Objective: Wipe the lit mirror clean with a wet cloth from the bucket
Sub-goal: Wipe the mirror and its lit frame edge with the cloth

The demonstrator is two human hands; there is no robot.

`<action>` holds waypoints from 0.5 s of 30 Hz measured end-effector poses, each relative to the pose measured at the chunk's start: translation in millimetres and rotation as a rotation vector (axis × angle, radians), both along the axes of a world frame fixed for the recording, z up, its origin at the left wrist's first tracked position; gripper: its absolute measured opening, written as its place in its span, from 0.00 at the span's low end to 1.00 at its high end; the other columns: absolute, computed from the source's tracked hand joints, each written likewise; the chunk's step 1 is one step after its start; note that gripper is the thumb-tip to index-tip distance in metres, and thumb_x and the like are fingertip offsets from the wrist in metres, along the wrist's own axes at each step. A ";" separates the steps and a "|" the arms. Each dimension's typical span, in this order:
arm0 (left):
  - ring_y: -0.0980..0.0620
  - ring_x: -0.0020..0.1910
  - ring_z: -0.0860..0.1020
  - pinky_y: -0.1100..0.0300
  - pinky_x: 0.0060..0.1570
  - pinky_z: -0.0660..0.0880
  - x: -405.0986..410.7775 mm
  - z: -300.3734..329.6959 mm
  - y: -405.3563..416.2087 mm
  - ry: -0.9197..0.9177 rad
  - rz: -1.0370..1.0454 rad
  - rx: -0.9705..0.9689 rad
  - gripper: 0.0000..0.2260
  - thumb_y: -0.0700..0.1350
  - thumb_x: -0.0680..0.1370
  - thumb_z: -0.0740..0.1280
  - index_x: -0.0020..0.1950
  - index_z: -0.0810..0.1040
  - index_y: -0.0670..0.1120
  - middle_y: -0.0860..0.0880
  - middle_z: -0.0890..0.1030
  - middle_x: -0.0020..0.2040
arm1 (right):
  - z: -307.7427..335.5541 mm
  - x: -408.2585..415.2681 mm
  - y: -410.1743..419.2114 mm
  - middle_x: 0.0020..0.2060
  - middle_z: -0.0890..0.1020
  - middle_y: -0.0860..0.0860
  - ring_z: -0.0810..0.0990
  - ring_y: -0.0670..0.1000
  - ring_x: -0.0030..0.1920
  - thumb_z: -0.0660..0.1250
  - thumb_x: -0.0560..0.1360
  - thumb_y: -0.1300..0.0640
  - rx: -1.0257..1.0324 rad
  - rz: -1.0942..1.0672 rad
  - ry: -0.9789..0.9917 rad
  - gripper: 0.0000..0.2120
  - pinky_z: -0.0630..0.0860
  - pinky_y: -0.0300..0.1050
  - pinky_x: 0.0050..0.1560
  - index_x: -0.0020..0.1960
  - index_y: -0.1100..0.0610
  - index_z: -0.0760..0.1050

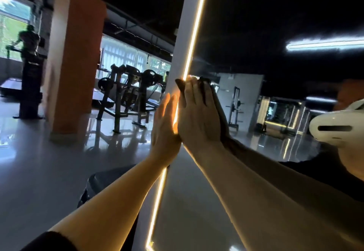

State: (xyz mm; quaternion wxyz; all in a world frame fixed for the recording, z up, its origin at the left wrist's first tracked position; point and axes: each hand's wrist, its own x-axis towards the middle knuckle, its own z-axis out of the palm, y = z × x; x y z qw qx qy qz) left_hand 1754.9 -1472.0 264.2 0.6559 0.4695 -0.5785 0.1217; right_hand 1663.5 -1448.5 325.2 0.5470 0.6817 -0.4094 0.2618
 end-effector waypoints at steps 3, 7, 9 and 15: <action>0.46 0.70 0.66 0.44 0.65 0.72 9.9 2.5 -12.7 -0.054 0.073 -0.044 0.32 0.37 0.76 0.71 0.77 0.63 0.52 0.43 0.67 0.73 | 0.5 7.6 -12.6 0.71 0.65 0.66 0.64 0.63 0.74 0.52 0.79 0.56 0.033 -0.004 -0.025 0.27 0.62 0.60 0.75 0.72 0.72 0.59; 0.51 0.67 0.65 0.44 0.61 0.74 11.6 13.8 -10.5 0.026 0.077 -0.022 0.34 0.34 0.74 0.73 0.75 0.64 0.53 0.44 0.67 0.67 | 83.9 5.8 -17.6 0.66 0.74 0.64 0.71 0.63 0.69 0.61 0.76 0.58 -0.142 0.024 -0.200 0.25 0.60 0.58 0.73 0.70 0.68 0.69; 0.56 0.66 0.62 0.48 0.59 0.73 9.0 31.9 -1.5 0.001 0.066 -0.020 0.34 0.37 0.71 0.75 0.74 0.67 0.51 0.47 0.66 0.67 | 129.6 4.8 -10.0 0.68 0.71 0.65 0.68 0.64 0.71 0.56 0.78 0.61 -0.149 0.005 -0.240 0.25 0.54 0.59 0.75 0.73 0.67 0.65; 0.55 0.68 0.66 0.58 0.67 0.68 -2.4 127.6 29.1 -0.004 -0.057 0.086 0.30 0.46 0.72 0.71 0.74 0.67 0.49 0.50 0.69 0.69 | 175.9 -4.1 -2.7 0.73 0.67 0.64 0.64 0.62 0.74 0.60 0.79 0.50 0.062 -0.136 0.221 0.30 0.52 0.59 0.77 0.75 0.67 0.62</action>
